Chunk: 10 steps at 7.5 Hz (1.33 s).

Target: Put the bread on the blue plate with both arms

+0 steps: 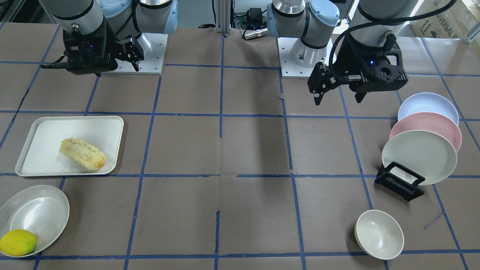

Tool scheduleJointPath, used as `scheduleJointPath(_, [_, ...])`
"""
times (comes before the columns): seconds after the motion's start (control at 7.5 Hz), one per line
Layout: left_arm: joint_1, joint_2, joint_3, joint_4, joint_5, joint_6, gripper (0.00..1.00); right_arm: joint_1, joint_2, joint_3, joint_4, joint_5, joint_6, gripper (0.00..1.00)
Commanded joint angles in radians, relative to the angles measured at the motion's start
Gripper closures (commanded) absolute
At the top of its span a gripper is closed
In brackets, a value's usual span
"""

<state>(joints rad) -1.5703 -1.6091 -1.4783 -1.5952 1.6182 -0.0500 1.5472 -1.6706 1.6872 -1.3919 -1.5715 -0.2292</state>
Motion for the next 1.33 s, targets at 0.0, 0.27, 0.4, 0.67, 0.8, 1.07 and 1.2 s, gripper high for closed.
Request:
scheduleJointPath(0.0, [-0.004, -0.003, -0.007, -0.050, -0.020, -0.013, 0.00, -0.027, 0.002, 0.067, -0.084, 0.040, -0.346, 0.04])
scheduleJointPath(0.27, [0.019, -0.002, 0.001, -0.052, -0.018, 0.001, 0.00, -0.205, 0.012, 0.205, -0.271, 0.042, -0.715, 0.04])
scheduleJointPath(0.4, [0.021, 0.000, 0.001, -0.054, -0.012, 0.002, 0.00, -0.316, 0.078, 0.301, -0.452, 0.042, -0.881, 0.04])
scheduleJointPath(0.67, [0.144, 0.001, -0.014, -0.071, -0.018, 0.123, 0.00, -0.364, 0.234, 0.370, -0.754, 0.040, -0.999, 0.03])
scheduleJointPath(0.8, [0.212, 0.000, -0.019, -0.074, -0.018, 0.207, 0.00, -0.365, 0.238, 0.361, -0.766, 0.041, -1.039, 0.04])
scheduleJointPath(1.07, [0.342, -0.017, -0.019, -0.083, -0.021, 0.362, 0.00, -0.363, 0.249, 0.359, -0.817, 0.042, -1.064, 0.04])
scheduleJointPath(1.2, [0.411, -0.028, -0.022, -0.086, -0.011, 0.463, 0.00, -0.361, 0.261, 0.361, -0.820, 0.044, -1.067, 0.04])
